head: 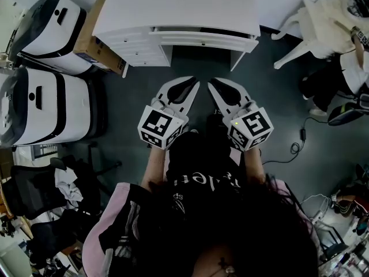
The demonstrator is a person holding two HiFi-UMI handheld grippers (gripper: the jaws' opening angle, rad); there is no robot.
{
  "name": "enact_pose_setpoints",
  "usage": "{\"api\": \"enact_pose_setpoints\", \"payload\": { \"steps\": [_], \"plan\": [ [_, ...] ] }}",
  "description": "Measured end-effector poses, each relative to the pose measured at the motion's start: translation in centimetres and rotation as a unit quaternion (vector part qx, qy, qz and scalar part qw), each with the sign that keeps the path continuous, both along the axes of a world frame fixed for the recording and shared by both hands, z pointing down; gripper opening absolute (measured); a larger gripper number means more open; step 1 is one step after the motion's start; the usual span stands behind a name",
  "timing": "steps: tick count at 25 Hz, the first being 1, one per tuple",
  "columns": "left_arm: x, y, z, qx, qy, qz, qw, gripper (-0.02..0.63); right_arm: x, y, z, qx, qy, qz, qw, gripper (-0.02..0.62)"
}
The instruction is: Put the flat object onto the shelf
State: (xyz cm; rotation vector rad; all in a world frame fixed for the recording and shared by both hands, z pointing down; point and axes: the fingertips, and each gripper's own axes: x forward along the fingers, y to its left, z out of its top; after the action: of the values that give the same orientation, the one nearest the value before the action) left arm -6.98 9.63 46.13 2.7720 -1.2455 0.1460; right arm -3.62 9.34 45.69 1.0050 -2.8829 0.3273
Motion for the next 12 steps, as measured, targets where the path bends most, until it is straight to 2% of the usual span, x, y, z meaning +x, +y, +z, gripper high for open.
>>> {"api": "enact_pose_setpoints", "payload": {
  "steps": [12],
  "plan": [
    [0.58, 0.76, -0.46, 0.008, 0.003, 0.016, 0.9998, 0.025, 0.24, 0.84, 0.25, -0.002, 0.013, 0.004, 1.000, 0.061]
  ]
}}
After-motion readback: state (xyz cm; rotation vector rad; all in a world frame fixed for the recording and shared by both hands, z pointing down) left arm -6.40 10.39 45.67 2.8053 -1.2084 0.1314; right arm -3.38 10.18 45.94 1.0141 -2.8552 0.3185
